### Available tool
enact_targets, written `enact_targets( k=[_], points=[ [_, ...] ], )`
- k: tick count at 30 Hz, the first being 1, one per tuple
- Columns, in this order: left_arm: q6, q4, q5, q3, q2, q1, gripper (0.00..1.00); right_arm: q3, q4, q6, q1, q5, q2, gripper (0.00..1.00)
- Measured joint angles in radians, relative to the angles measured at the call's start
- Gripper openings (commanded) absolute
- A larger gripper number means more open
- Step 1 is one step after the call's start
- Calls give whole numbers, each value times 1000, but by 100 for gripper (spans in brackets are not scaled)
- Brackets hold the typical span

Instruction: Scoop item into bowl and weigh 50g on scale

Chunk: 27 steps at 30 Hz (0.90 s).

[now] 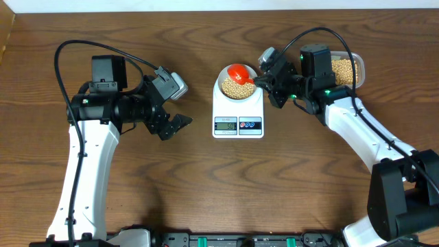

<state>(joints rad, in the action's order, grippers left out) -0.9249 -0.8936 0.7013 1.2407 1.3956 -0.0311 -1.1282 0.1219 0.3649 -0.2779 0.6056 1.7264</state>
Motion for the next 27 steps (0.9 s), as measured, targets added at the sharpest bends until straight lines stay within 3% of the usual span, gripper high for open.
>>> enact_targets(
  k=[14,27],
  points=[
    [0,0,0,0,0,0,98,0,-27,-177,77,185,0,1],
    [0,0,0,0,0,0,98,0,-11,-278,303,371,-8,1]
  ],
)
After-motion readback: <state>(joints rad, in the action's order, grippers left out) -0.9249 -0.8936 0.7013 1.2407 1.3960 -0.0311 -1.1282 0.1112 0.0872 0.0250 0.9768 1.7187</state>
